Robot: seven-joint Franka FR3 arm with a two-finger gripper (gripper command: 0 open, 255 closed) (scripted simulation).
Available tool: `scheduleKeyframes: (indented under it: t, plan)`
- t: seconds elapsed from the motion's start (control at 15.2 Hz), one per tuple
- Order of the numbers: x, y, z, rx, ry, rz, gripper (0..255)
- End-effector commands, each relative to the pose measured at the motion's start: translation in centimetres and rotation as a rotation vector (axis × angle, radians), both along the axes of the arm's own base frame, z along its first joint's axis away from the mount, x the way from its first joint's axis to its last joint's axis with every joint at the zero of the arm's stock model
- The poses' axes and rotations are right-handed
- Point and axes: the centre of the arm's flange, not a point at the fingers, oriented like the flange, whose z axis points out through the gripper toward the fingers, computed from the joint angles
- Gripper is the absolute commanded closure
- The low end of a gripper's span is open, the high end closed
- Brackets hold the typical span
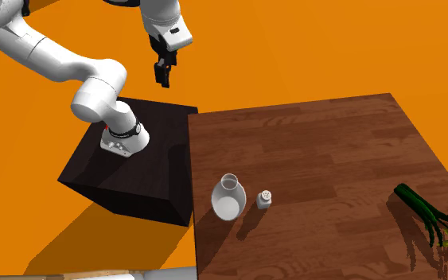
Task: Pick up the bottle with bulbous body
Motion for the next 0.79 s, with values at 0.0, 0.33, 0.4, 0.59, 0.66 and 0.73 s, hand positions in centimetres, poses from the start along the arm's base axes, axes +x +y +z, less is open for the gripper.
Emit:
scheduleKeyframes:
  t: [0.0, 0.33, 0.4, 0.59, 0.66, 0.73]
  plan:
    - [0.0, 0.0, 0.0, 0.0, 0.0, 0.0, 0]
    - [3.9, -4.9, -1.0, -0.011, -0.014, 0.004, 0]
    - [4.6, -5.9, -1.2, -0.013, -0.017, 0.004, 0]
    - [7.0, -8.8, -1.8, -0.019, -0.025, 0.006, 0]
    - [7.7, -9.8, -1.9, -0.021, -0.028, 0.007, 0]
    - [8.5, -10.8, -2.1, -0.023, -0.031, 0.008, 0]
